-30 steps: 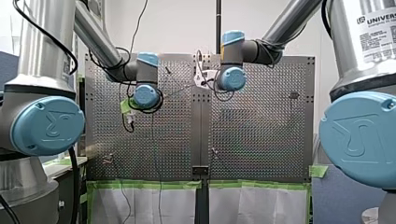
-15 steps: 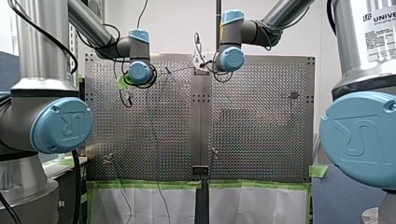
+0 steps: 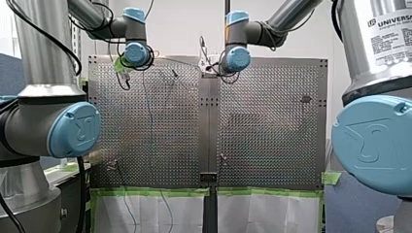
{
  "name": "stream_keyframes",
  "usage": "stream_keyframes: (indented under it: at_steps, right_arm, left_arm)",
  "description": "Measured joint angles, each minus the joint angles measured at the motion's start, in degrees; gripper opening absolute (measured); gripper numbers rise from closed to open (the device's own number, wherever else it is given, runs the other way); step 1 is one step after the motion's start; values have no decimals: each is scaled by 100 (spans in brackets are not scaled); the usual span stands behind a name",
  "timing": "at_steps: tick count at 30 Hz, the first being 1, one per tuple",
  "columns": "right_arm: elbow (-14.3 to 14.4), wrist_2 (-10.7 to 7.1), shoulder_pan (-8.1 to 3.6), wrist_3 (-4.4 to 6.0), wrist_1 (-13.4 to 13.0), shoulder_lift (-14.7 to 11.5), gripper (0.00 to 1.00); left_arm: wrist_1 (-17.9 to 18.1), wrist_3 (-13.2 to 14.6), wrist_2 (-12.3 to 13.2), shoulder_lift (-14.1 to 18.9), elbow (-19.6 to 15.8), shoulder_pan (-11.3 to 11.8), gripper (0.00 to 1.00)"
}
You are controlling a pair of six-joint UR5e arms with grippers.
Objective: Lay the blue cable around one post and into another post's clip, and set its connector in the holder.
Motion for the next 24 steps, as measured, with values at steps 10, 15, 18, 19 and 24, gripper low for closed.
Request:
stream_keyframes:
  at_steps: [10,15,18,19,24]
  right_arm:
    - [-518,-151,-53,9,517,517,0]
    - [-751,-201,-90,9,750,751,0]
    - [-900,-219,-128,13,898,898,0]
    - [-945,-224,-140,14,943,945,0]
    - [-1217,-261,-224,22,1215,1118,0]
  left_arm:
    - [-562,-9,439,-338,562,114,100]
    - [-806,-87,559,-398,807,170,100]
    - [-964,-173,646,-408,966,209,100]
    - [-1029,-203,689,-419,1030,227,100]
    - [-1280,-262,901,-558,1280,278,100]
